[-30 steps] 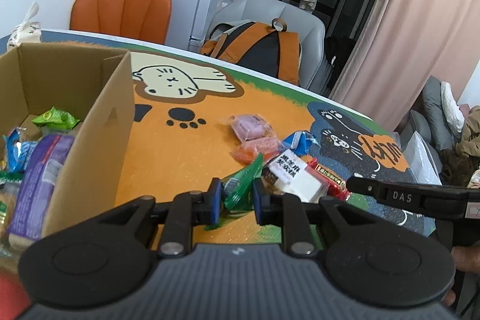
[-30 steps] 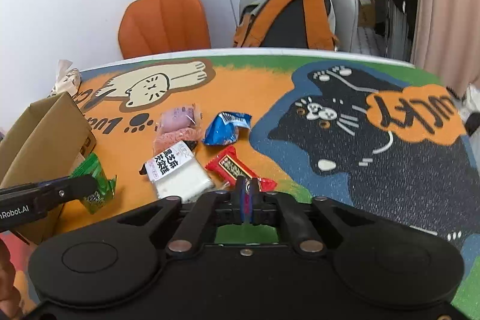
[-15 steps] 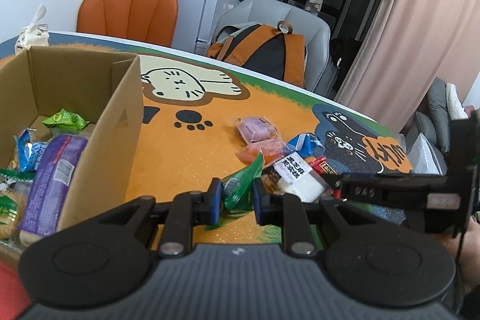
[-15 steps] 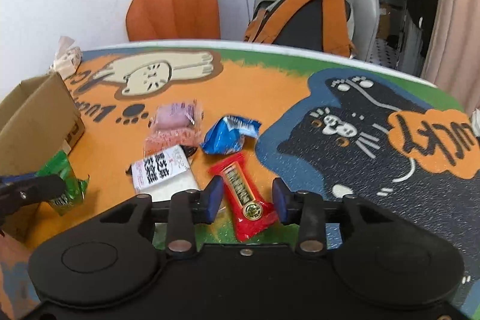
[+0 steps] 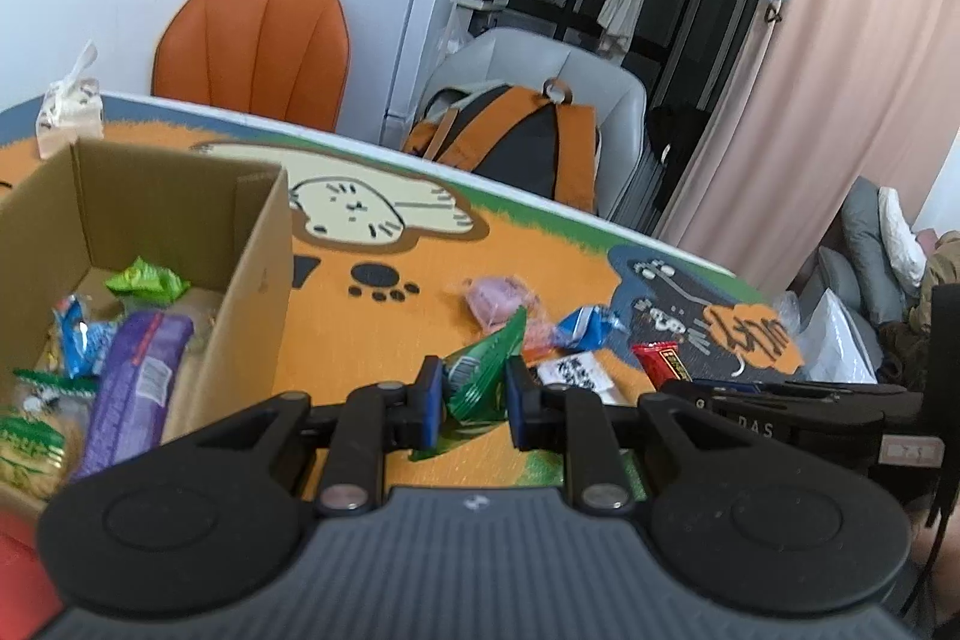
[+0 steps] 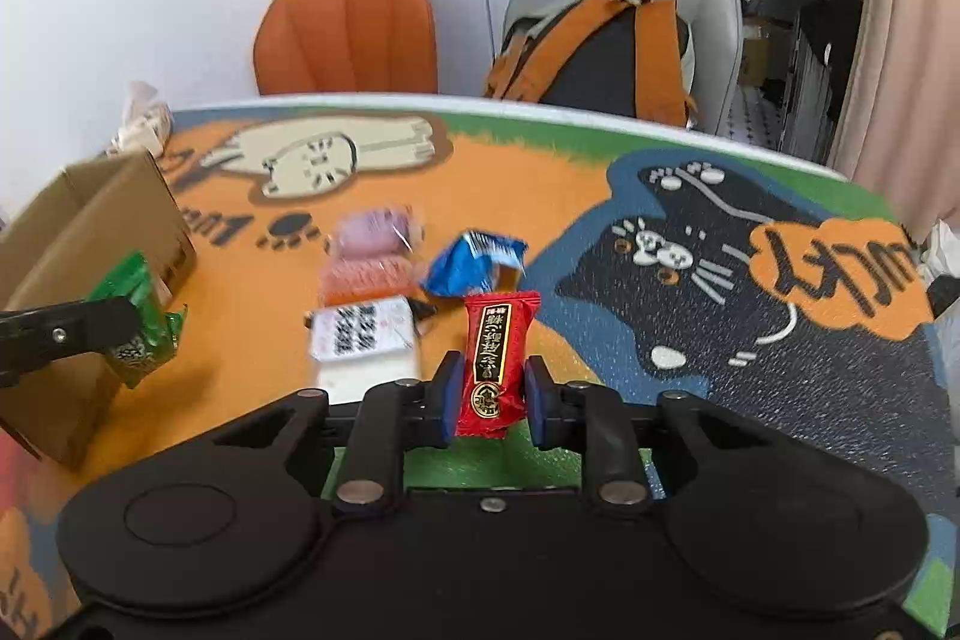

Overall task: Organize snacks
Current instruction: 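Carry both candies over the box and open both tools to release them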

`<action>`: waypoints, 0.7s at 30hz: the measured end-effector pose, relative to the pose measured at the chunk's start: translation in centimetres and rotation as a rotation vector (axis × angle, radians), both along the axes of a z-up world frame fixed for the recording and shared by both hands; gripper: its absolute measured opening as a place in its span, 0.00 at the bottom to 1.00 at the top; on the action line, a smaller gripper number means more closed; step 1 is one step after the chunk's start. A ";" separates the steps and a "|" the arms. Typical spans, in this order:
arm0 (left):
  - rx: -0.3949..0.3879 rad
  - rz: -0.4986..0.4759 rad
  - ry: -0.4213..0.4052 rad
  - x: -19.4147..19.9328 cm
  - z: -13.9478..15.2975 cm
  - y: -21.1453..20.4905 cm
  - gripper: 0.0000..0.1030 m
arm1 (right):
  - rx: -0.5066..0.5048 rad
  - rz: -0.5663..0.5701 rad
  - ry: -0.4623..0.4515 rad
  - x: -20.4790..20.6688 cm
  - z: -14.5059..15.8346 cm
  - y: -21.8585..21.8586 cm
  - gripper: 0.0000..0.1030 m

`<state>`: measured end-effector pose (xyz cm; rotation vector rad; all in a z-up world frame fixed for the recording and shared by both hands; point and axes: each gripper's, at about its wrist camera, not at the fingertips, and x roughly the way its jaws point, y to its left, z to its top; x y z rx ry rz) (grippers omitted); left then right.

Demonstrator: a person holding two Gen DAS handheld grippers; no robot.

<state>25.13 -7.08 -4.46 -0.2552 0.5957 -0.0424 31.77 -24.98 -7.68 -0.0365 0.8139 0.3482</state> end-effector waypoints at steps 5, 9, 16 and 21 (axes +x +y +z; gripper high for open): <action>0.000 -0.003 -0.034 -0.5 1.4 0.2 0.20 | 0.036 -0.007 -0.038 -0.7 1.9 0.1 0.22; 0.001 0.004 -0.070 -1.0 2.9 0.6 0.20 | 0.069 0.006 -0.064 -1.2 3.4 0.7 0.22; 0.008 0.033 -0.118 -1.6 5.0 1.6 0.20 | 0.100 0.058 -0.110 -1.8 5.6 2.9 0.22; 0.019 0.050 -0.146 -2.2 6.3 2.7 0.20 | 0.125 0.086 -0.137 -2.3 6.8 4.4 0.22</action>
